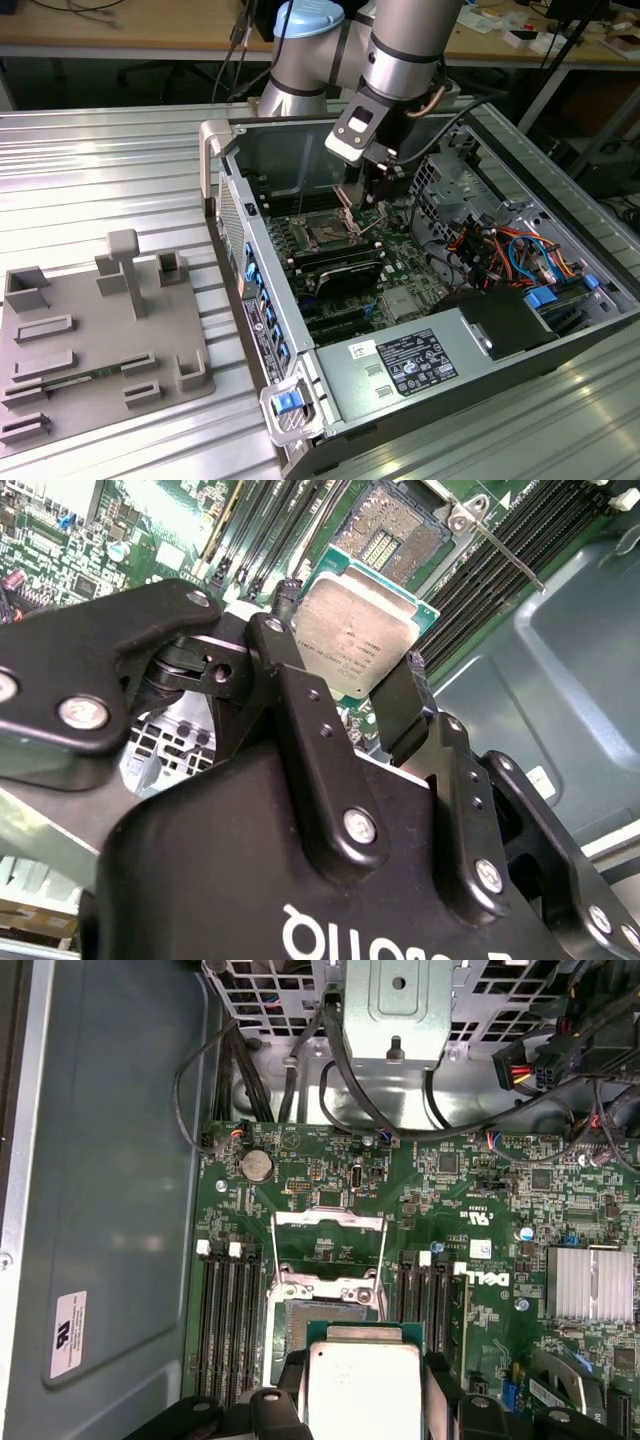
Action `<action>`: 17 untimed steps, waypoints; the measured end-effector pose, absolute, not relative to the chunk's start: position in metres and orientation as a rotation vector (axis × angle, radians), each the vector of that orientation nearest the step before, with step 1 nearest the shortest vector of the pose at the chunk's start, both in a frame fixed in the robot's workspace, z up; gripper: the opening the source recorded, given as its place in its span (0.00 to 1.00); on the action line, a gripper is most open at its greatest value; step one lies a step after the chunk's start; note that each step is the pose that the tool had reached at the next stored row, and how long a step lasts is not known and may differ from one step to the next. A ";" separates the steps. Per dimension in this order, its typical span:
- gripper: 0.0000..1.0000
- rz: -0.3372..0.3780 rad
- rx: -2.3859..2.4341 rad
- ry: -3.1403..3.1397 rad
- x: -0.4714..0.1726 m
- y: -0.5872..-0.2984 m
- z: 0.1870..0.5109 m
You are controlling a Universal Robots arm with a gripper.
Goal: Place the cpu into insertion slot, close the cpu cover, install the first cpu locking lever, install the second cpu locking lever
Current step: 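Place the cpu into insertion slot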
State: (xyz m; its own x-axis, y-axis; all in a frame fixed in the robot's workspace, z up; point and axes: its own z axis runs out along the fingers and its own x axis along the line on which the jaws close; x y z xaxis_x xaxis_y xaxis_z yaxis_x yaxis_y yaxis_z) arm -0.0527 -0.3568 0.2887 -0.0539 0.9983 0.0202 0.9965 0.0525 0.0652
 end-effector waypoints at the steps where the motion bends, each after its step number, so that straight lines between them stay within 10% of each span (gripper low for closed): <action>1: 0.55 0.095 2.143 2.253 -0.053 -0.356 0.287; 17: 0.55 0.093 2.179 2.219 -0.058 -0.344 0.264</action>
State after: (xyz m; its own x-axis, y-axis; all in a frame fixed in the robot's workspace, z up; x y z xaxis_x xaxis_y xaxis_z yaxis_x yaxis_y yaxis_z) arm -0.0580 -0.3442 0.2638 -0.0186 0.9996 0.0202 0.9978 0.0173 0.0637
